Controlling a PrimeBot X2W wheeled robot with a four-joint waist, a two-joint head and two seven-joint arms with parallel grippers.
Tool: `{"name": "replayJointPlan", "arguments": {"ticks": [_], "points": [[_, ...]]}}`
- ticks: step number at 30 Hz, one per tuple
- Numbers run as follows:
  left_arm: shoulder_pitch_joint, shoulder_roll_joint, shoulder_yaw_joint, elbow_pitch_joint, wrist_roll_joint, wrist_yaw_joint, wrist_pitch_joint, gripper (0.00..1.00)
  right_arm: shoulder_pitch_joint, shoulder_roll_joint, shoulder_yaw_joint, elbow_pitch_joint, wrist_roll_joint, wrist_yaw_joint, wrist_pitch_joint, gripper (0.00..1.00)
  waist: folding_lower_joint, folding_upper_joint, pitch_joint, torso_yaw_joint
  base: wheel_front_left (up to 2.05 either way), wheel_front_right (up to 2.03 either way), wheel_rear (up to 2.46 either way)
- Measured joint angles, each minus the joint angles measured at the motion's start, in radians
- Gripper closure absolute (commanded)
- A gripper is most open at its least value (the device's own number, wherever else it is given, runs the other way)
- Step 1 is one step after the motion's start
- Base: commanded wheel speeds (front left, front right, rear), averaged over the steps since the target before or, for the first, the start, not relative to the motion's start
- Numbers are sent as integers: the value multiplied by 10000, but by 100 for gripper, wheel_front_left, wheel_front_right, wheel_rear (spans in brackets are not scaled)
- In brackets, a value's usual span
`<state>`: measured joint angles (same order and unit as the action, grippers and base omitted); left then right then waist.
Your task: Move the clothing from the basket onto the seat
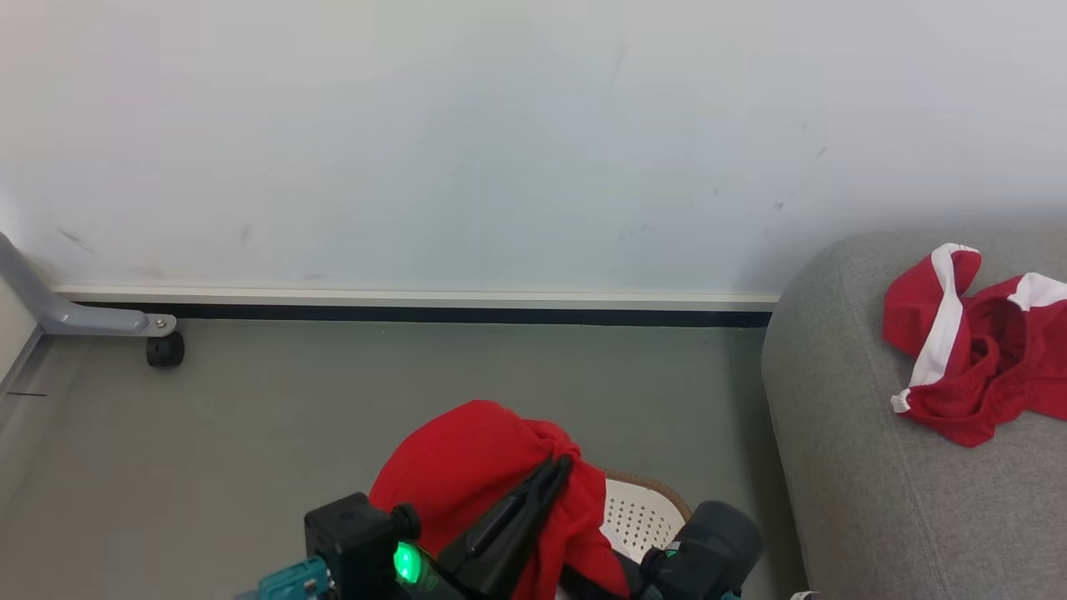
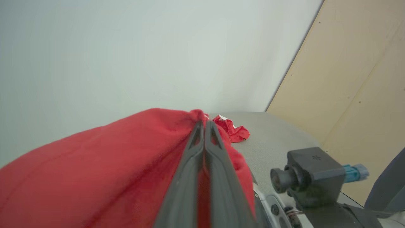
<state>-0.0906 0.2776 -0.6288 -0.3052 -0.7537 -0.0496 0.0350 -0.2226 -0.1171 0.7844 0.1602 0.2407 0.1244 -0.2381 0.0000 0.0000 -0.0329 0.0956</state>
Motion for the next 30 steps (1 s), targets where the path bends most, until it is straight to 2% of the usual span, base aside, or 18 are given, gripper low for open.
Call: {"name": "replayJointPlan", "arguments": {"ticks": [2,3,4,5,6,9,16,23,30], "points": [[1,29,109,15,-6,136,17,100,0,2,58,-54,221,0,0,100,0,0,3,-19,0,0,0],[3,44,174,31,-6,186,56,71,1,-10,75,-82,288,0,0,100,0,0,6,-32,0,0,0],[8,63,228,44,-4,247,73,51,7,-21,75,-109,360,0,0,100,0,0,9,-45,0,0,0],[11,77,295,58,-6,276,73,18,18,-38,46,-142,416,0,-2,100,0,0,14,-60,0,0,0],[29,75,393,69,-27,320,59,0,23,-69,29,-186,483,0,-2,100,0,0,21,-79,0,0,0],[295,355,698,121,2,508,-61,0,80,-121,-130,-334,646,2,-4,100,0,0,49,-202,0,0,0],[792,744,702,259,151,493,-213,0,552,-617,-696,-838,706,-113,-6,100,0,0,155,-813,0,0,0],[724,746,604,460,221,27,-646,0,1442,-1333,-1559,-1891,744,-915,-12,100,0,1,290,-1692,0,0,0],[407,836,194,1057,351,-474,-830,0,2340,-1755,-2178,-3047,617,-1779,-15,100,0,0,473,-2671,0,0,0]]}}
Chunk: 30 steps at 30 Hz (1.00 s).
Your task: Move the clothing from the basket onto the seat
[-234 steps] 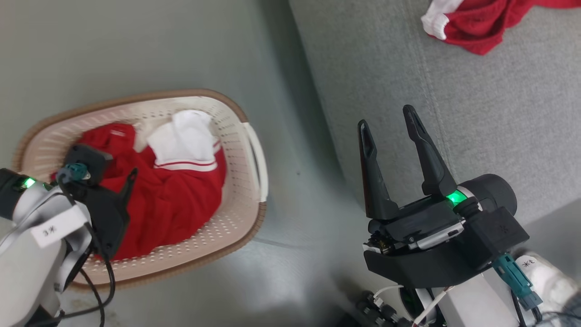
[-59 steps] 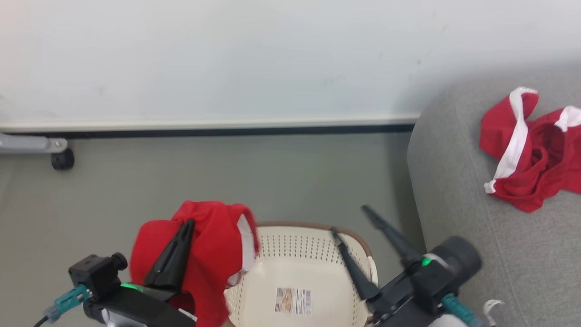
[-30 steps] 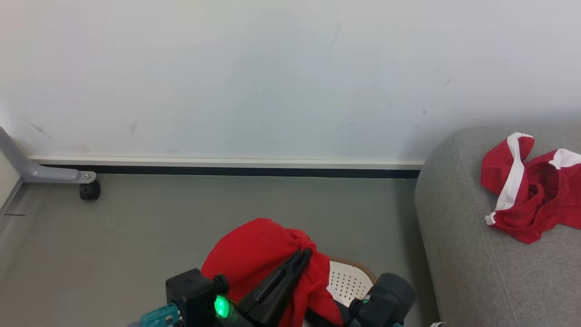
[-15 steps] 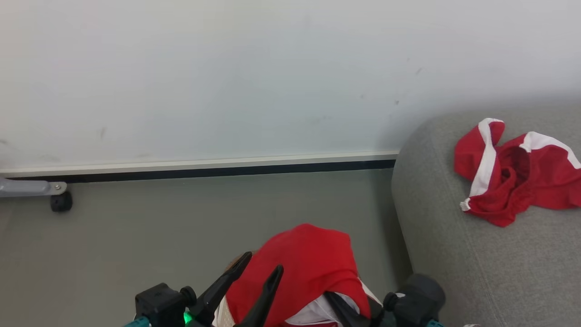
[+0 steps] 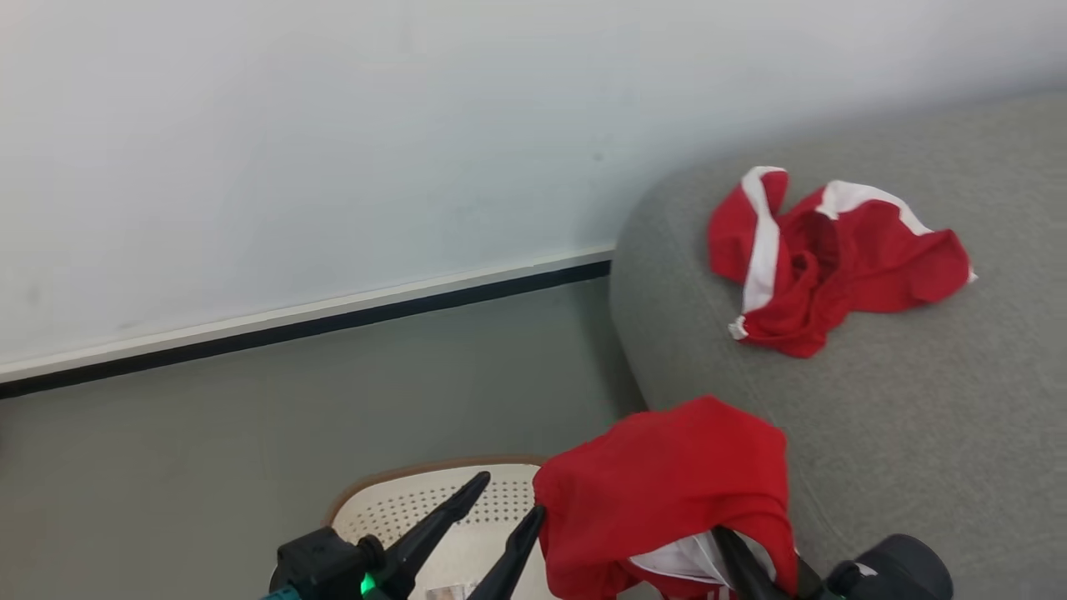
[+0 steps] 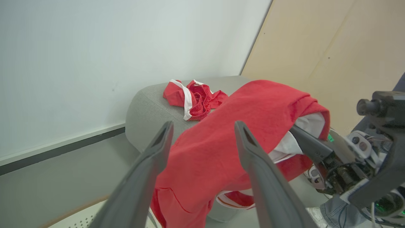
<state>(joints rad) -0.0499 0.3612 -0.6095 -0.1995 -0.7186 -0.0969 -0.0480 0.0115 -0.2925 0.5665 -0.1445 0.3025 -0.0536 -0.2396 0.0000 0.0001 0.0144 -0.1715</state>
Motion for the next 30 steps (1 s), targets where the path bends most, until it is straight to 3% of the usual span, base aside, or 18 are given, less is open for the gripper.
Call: {"name": "replayJointPlan", "arguments": {"ticks": [6,11,13,17,20,25,30], "points": [[-128,-25,-163,165,98,-92,-307,0,500,-232,-318,-627,-25,-259,-6,100,0,0,180,-866,0,0,0],[-93,140,-50,-27,389,-92,-602,0,377,-226,-318,-907,19,-234,8,100,0,0,391,-1589,0,0,0],[16,268,109,-102,472,-77,-715,0,144,-128,-291,-894,238,-63,25,100,0,0,512,-1867,0,0,0],[7,276,128,-88,485,-77,-788,0,-217,173,-974,-596,1072,-79,52,100,0,1,861,-2293,0,0,0],[1,138,165,-67,449,-77,-938,0,-1176,729,-1572,366,1935,-90,290,100,1,1,1177,-2429,0,0,0],[-3,23,123,61,399,-77,-1024,0,-4534,1471,-3206,2592,2859,-297,853,100,3,2,1586,-2305,0,0,0],[120,-81,96,-186,347,4,-1049,0,-7354,740,-4872,4809,2978,-556,1104,100,2,1,1781,-1798,0,0,0]]}}
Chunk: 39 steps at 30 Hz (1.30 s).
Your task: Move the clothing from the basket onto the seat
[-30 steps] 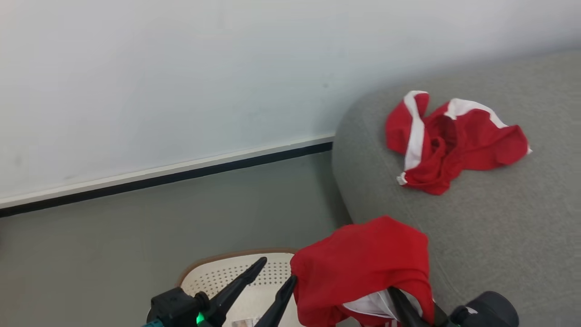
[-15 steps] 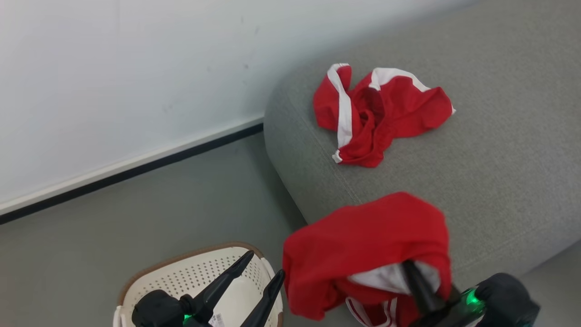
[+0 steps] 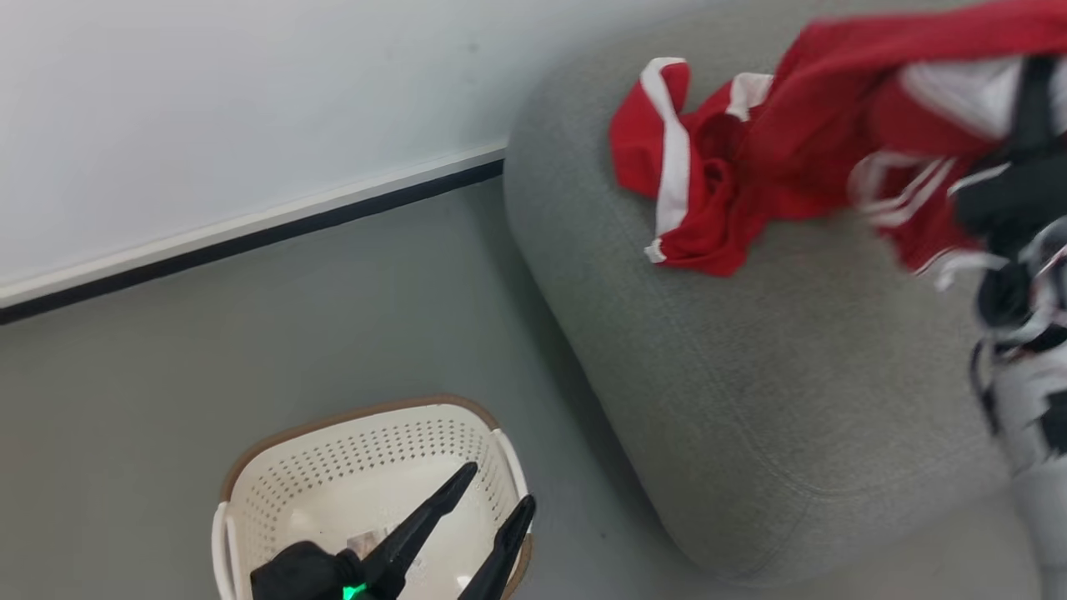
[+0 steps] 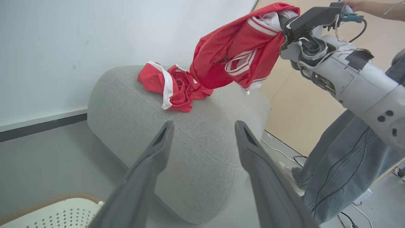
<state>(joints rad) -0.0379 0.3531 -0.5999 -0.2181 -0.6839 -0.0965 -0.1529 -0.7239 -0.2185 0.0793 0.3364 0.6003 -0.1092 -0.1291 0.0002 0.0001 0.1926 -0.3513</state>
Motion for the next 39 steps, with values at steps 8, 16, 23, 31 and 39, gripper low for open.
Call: {"name": "replayJointPlan", "arguments": {"ticks": [8,16,23,31,39], "points": [[744,826,90,-520,35,88,36,0,-1945,-1235,-1317,2067,-105,-146,-92,100,0,0,459,1019,0,0,0],[1373,1779,715,-1409,31,293,236,0,-2111,-1413,-2159,2625,-96,-173,-665,100,-1,0,1254,1945,0,0,0],[1950,2721,1499,-1906,19,619,339,0,-2112,-38,-2826,3616,-226,-186,-1076,100,0,0,2337,2261,0,0,0],[1871,2909,2151,-2151,-73,786,234,0,-2905,744,-2382,4721,-876,-184,-1193,63,1,1,3292,2001,0,0,0],[1391,2646,2217,-2069,-366,780,178,0,-3193,619,-1383,4987,-2094,-184,-1202,0,-1,0,3245,1367,0,0,0]]}}
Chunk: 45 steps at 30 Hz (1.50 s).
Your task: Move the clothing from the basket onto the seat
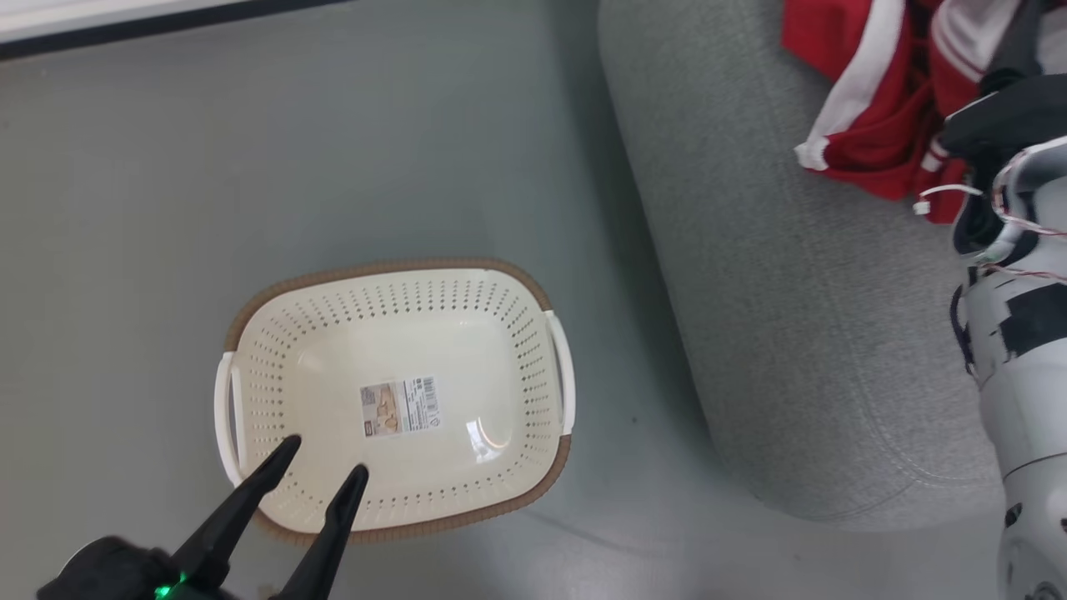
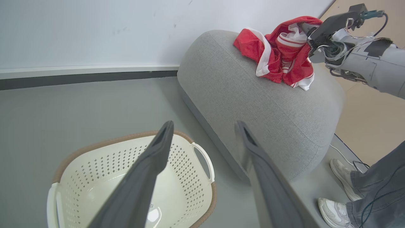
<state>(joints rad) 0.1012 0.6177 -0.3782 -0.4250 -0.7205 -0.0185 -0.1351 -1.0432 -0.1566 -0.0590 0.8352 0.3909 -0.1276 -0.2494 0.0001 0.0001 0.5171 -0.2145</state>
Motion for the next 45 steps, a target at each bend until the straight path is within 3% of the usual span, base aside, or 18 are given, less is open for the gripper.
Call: {"name": "replayJointPlan", "arguments": {"ticks": [5,11,21,27,31,38,45], "points": [[-578,-531,-326,253,-119,-94,0,0,272,251,650,8,-435,109,0,0,-1,0,-372,-267,0,0,0],[-1007,-974,-445,920,-134,-90,-17,0,2106,238,945,-602,-924,313,0,0,-2,0,-1025,-571,0,0,0],[-1000,-1822,-454,1985,-288,205,-470,0,6787,196,635,-3421,-1277,249,0,0,-3,-2,-2416,-859,0,0,0],[-970,-2138,-562,2418,-330,451,-527,0,8356,491,685,-5022,-1463,211,0,0,-4,-2,-3120,-717,0,0,0],[-953,-2115,-646,2669,-119,550,-527,0,8903,650,1087,-5996,-1682,211,-2,0,-4,-3,-3507,-351,0,0,0],[-936,-2000,29,3446,-77,892,-708,0,9234,884,2481,-6435,-2238,414,-2,0,-2,-2,-3925,767,0,0,0],[-983,-1971,144,4190,-136,876,-780,0,9842,884,2600,-6700,-2529,385,-2,0,-2,-2,-4236,1788,0,0,0]]}}
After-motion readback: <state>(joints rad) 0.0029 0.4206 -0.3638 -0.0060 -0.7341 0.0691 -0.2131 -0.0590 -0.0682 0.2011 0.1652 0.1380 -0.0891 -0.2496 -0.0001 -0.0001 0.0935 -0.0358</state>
